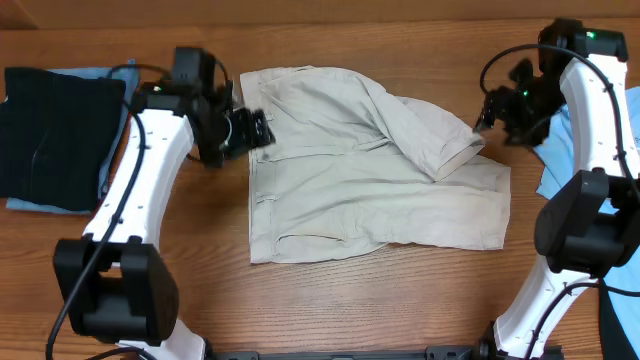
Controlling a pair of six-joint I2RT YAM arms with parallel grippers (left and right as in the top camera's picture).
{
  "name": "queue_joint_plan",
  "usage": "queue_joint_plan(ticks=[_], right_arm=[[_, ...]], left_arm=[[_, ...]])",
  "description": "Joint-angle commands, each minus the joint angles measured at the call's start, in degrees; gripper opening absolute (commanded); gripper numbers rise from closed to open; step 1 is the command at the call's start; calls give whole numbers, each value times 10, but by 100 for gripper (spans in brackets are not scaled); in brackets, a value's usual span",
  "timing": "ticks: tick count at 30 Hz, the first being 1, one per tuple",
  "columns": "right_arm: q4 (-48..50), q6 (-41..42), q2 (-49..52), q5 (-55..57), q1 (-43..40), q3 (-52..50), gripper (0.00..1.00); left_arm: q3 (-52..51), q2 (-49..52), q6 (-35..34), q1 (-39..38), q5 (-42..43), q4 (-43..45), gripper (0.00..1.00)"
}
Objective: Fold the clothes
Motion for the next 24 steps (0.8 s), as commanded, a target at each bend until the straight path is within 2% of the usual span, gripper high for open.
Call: queue_joint_plan(ticks=[1,6,12,16,20,24], right_arm=[[33,-16,-11,-85,-1,-25,58],[103,-14,-11,-150,-1,-105,54],[281,-36,-11,-164,15,-230,53],[348,-35,-11,-163,41,-249,54],[364,-35,-11,-137,64,-251,55],[379,-46,-11,-49,78,-251,68]], left_arm=[[8,9,37,-19,-9,56,78],[8,79,40,-42,-15,84,75],[8,147,40,-71,-53,95,75],[8,163,40,-75,-54,95,76],[8,163,40,-75,-66,90,78],[7,163,40,-75,-68,80,81]])
